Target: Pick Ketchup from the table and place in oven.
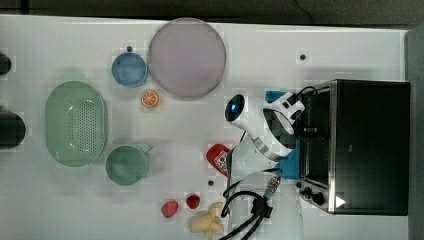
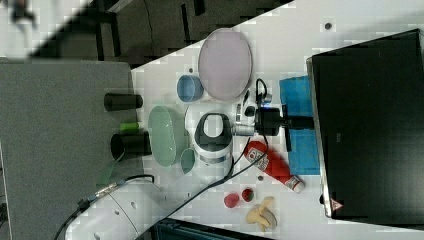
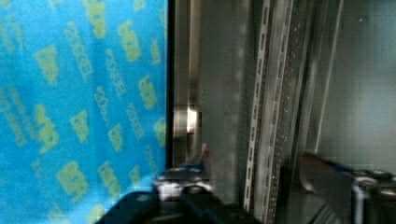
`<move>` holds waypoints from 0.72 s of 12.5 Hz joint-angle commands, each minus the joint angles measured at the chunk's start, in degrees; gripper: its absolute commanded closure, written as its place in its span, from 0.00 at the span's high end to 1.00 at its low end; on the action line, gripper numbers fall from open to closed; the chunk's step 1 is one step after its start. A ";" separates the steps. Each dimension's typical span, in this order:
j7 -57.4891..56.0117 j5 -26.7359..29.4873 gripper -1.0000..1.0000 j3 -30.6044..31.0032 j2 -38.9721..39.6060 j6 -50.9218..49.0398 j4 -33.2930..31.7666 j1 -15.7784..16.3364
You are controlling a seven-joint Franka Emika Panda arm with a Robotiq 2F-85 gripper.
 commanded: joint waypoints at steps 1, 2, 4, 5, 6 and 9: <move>5.74 -1.45 0.94 -0.70 -1.44 1.89 0.98 0.98; 5.75 -1.34 1.00 -0.24 -1.36 3.09 0.70 0.99; 5.75 -1.35 1.00 0.11 -2.26 2.75 1.07 1.44; 5.72 -1.37 1.00 0.20 -3.28 2.55 1.11 1.92; 5.69 -1.22 1.00 0.58 -4.59 2.47 0.87 2.30; 4.73 10.19 1.00 3.11 -11.43 2.50 -0.53 2.42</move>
